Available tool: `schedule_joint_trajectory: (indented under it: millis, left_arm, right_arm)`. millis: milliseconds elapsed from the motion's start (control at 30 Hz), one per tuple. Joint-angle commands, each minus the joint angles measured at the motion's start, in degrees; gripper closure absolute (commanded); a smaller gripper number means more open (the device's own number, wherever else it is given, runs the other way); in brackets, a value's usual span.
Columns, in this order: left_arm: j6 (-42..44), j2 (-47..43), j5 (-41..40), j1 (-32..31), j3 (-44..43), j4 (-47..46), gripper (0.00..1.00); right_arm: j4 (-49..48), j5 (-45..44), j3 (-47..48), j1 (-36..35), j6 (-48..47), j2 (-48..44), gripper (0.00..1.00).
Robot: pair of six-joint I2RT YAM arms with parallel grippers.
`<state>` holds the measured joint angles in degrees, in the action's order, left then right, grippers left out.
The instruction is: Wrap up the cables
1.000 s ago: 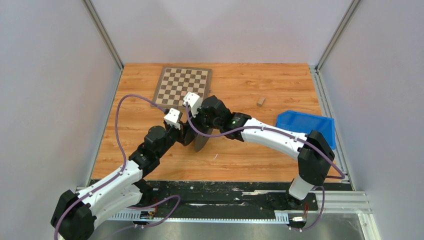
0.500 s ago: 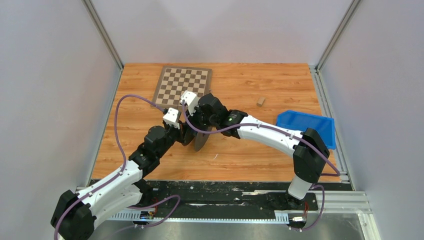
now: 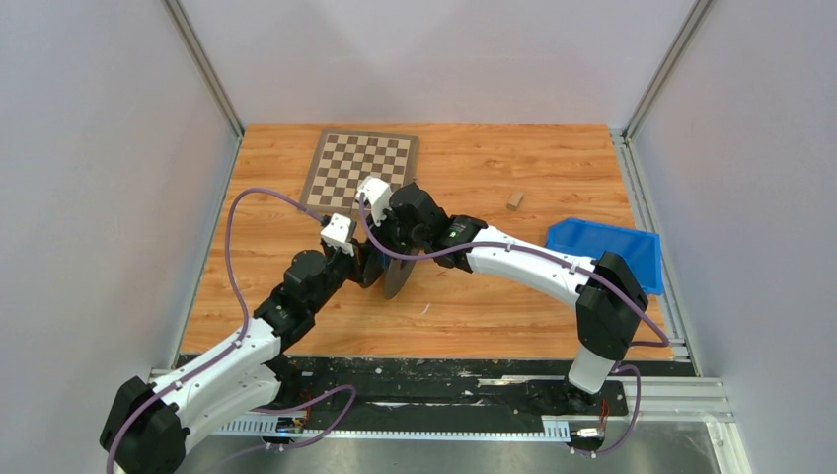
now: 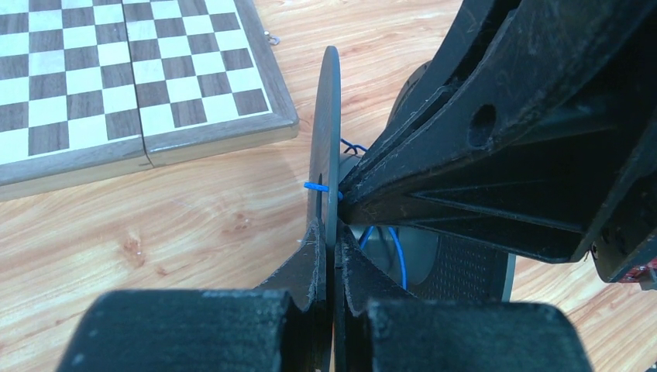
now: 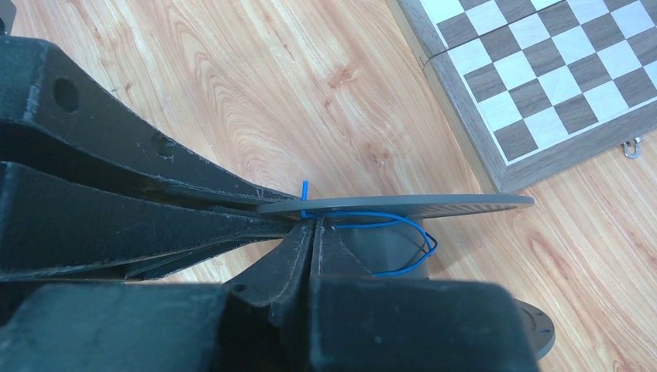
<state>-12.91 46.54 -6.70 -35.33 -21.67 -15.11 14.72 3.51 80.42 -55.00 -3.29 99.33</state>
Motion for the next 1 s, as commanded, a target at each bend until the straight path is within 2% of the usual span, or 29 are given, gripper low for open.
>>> schedule_joint_trajectory:
  millis: [0, 67, 400, 600, 633, 733, 800, 900, 967]
  left_arm:
    - [-4.8, -2.9, -2.6, 0.3, -2.2, -13.5, 1.00]
    - [-6.1, -2.4, -3.7, 0.3, -3.2, -11.7, 1.00]
    - [-11.6, 0.5, -3.1, 1.9, -7.0, -4.3, 1.00]
    - [-16.3, -0.6, 2.6, 5.0, -6.1, -3.9, 1.00]
    - [-16.6, -0.8, 4.4, 5.5, -6.1, -3.5, 1.00]
    - [-19.4, -1.8, 10.2, 9.0, -6.4, -2.3, 1.00]
    - [-21.7, -2.4, 18.2, 12.1, -6.4, -1.6, 1.00]
    - [-23.9, -2.8, 27.2, 16.4, -7.3, 0.3, 1.00]
    - [-23.1, -2.6, 32.4, 18.6, -9.0, 3.7, 1.00]
  right_arm:
    - [6.8, -1.2, -0.7, 0.7, 2.7, 0.9, 0.96]
    - [6.9, -1.1, -1.3, 0.7, 2.9, 0.0, 0.88]
    - [6.8, 3.7, -2.4, 1.1, 3.0, -7.1, 0.65]
    - [6.8, 7.2, -2.6, 2.2, 2.9, -11.3, 0.62]
    - [6.8, 8.4, -2.7, 2.8, 3.0, -12.3, 0.60]
    - [6.7, 11.4, -3.5, 4.5, 4.1, -15.9, 0.45]
    - [6.4, 13.7, -5.0, 6.3, 4.3, -18.4, 0.36]
    - [6.2, 21.9, -7.3, 10.4, 1.5, -21.1, 0.25]
    - [6.3, 29.4, -8.5, 13.4, -0.4, -22.2, 0.21]
